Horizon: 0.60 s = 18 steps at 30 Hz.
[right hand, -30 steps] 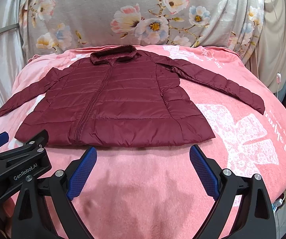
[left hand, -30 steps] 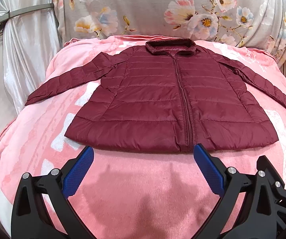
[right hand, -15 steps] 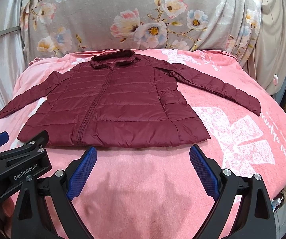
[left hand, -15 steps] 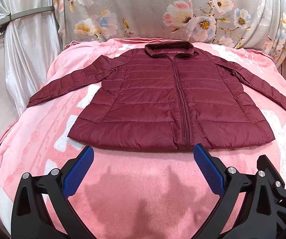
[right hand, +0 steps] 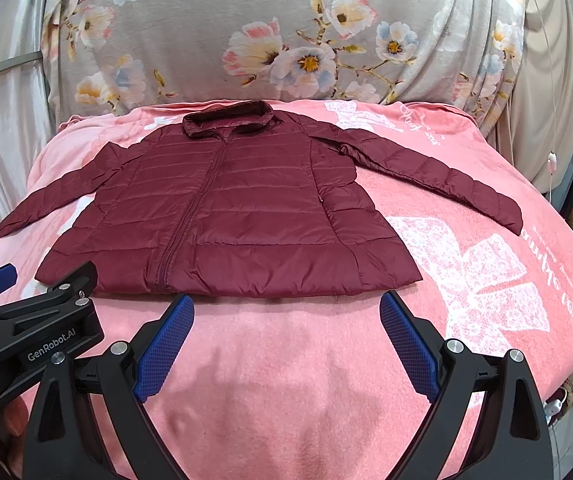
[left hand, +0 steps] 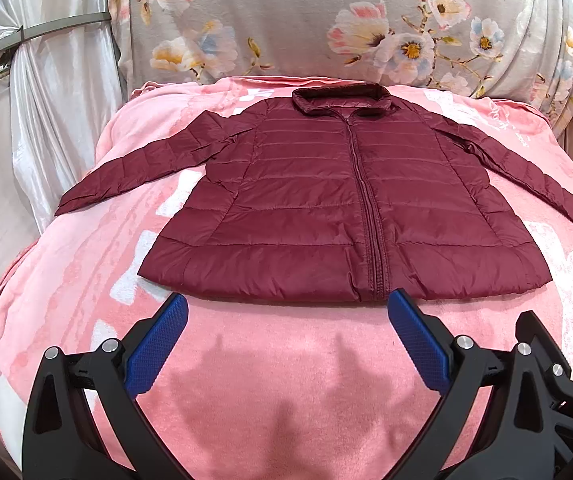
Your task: Fold large clothes
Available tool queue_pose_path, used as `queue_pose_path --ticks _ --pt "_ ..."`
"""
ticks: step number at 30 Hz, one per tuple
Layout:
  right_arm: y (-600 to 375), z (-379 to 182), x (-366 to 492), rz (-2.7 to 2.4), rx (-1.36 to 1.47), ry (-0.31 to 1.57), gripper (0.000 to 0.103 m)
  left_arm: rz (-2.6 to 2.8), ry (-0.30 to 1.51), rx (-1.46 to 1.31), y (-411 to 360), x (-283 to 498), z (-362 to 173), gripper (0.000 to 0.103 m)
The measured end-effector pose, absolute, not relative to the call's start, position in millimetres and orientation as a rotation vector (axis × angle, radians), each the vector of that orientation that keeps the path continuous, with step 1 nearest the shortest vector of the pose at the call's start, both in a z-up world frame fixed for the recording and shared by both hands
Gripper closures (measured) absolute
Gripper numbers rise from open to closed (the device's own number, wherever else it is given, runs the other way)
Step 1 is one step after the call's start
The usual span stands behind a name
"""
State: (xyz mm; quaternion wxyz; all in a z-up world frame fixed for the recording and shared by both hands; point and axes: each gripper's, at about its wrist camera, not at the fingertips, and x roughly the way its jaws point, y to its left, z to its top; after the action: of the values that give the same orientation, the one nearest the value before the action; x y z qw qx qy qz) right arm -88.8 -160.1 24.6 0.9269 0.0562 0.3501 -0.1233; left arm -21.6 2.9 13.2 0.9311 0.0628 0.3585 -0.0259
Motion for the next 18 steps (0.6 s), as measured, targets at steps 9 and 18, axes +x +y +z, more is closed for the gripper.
queue_pose_path --ticks 9,18 --pt "-158.7 26.9 -89.7 -0.253 0.112 0.716 0.011 -0.053 0.734 0.129 3.3 -21.1 13.8 0.005" --pt "-157.5 28.2 -90.0 -0.252 0.111 0.714 0.011 -0.053 0.732 0.126 5.7 -21.5 16.8 0.006"
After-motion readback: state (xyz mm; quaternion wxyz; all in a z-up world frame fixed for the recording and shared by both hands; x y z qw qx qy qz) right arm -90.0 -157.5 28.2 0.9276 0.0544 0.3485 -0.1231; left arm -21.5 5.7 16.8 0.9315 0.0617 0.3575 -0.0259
